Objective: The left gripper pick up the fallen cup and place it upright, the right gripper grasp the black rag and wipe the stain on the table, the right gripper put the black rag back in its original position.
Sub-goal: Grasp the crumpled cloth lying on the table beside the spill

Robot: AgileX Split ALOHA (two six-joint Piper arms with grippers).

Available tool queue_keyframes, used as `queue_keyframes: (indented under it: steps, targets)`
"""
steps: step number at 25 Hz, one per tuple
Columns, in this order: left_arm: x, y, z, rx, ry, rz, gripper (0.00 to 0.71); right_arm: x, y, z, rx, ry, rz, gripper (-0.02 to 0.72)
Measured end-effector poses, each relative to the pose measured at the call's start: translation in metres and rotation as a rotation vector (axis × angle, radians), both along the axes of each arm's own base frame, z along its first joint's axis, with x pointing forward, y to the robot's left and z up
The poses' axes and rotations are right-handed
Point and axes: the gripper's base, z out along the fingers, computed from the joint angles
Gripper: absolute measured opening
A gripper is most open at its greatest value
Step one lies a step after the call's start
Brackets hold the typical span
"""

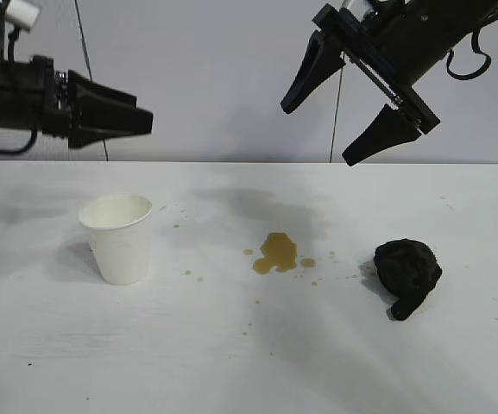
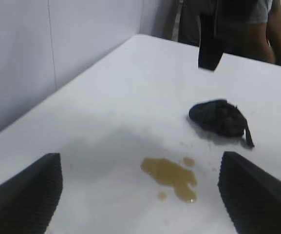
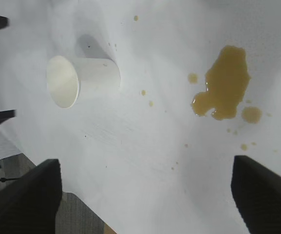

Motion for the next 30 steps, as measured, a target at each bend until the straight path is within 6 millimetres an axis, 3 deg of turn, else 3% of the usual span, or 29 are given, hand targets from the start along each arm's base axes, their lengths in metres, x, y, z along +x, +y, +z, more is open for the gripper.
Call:
queue_keyframes:
  steps: [6, 10, 15, 24, 30]
  targets:
    - [-0.013, 0.007, 0.035, 0.07, 0.148, 0.111, 0.631, -0.001, -0.008, -0.006, -0.111, -0.018, 0.041, 0.652]
    - [-0.02, 0.008, 0.051, 0.002, 0.304, 0.194, 0.632, 0.0, -0.011, -0.008, -0.152, -0.031, 0.053, 0.652]
    - [-0.028, 0.01, 0.05, 0.056, 0.397, 0.19, 0.632, 0.0, -0.013, -0.009, -0.181, -0.051, 0.072, 0.652]
    - [-0.04, 0.013, 0.04, 0.17, 0.56, 0.161, 0.632, -0.002, -0.029, -0.016, -0.392, -0.069, 0.172, 0.638]
    - [-0.043, 0.012, 0.04, 0.17, 0.578, 0.132, 0.632, -0.006, -0.013, -0.018, -0.496, -0.084, 0.246, 0.584]
